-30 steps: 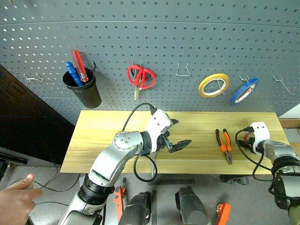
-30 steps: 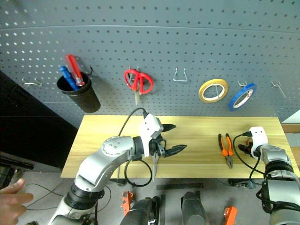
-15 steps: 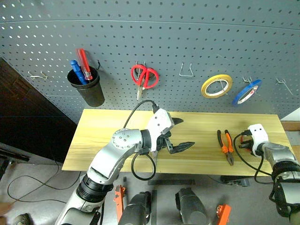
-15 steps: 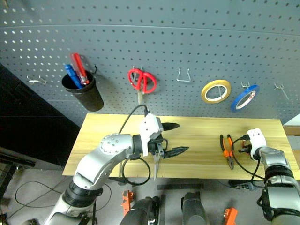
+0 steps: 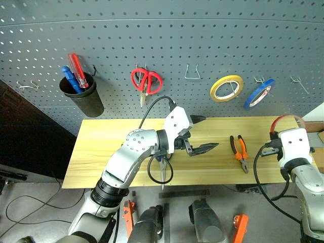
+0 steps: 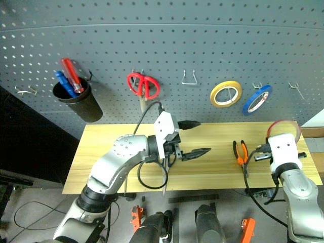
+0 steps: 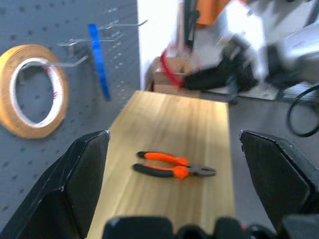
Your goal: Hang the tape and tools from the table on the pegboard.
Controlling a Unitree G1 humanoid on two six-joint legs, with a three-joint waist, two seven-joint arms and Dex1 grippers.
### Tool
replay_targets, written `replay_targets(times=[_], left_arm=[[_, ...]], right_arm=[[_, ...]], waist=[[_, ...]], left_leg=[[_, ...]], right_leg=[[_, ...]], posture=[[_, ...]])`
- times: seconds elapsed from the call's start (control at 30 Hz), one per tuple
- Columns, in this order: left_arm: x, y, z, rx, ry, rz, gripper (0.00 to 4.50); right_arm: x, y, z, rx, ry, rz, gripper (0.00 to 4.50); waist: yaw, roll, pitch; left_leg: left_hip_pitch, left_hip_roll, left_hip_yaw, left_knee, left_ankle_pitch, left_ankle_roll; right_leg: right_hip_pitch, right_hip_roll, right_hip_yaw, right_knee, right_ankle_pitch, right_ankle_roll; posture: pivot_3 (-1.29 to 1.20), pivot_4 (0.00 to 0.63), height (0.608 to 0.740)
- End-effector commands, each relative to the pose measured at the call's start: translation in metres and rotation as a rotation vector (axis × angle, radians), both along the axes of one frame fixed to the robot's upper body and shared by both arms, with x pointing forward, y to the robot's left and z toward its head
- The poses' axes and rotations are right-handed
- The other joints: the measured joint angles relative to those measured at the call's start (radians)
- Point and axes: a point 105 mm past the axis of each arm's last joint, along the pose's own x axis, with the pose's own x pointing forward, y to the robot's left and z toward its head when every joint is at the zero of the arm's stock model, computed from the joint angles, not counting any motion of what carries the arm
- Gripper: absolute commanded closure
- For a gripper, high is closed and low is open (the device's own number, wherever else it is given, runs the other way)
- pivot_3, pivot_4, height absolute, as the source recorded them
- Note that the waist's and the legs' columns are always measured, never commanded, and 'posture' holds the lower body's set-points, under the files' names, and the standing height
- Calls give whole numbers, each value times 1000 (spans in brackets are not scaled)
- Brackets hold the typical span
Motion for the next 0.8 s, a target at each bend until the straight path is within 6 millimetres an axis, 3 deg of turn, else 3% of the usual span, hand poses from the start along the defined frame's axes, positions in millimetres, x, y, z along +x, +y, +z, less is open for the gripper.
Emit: replay_targets(times=[0.03, 0.27, 0.5, 0.67, 0.8], left_arm=[[-1, -5, 19, -47, -82, -6, 0], [4, -6, 21, -55, -101, 17, 0], [6, -4, 20, -55, -105, 37, 0], [10, 1, 20, -65, -99, 70, 0], [13, 4, 17, -61, -97, 86, 0]], right_arm=[[8, -10, 37, 20, -144, -31, 4437], [51, -49, 59, 108, -219, -58, 4437], [75, -71, 57, 199, -241, -62, 4437], [85, -70, 47, 317, -216, -13, 4437], [85, -66, 41, 414, -182, 30, 3543]], waist=[[-1, 0, 1], [-8, 0, 2], [-30, 1, 2], [-33, 1, 2], [-34, 1, 2]], left_leg=[[0, 0, 0, 0, 0, 0], [0, 1, 5, -2, 0, 1], [-1, 1, 11, -2, -2, 4], [0, 4, 13, 0, -2, 4], [0, 4, 15, 0, -2, 4]], right_leg=[[0, 0, 0, 0, 0, 0], [-2, 0, -1, -1, 0, -1], [-3, -1, 0, -1, 0, 0], [-4, 0, 0, 0, 1, 0], [-4, 0, 0, 0, 1, 0]], posture=[[-389, 322, 740], [-376, 315, 740], [-353, 309, 740], [-336, 304, 740], [-332, 303, 740]])
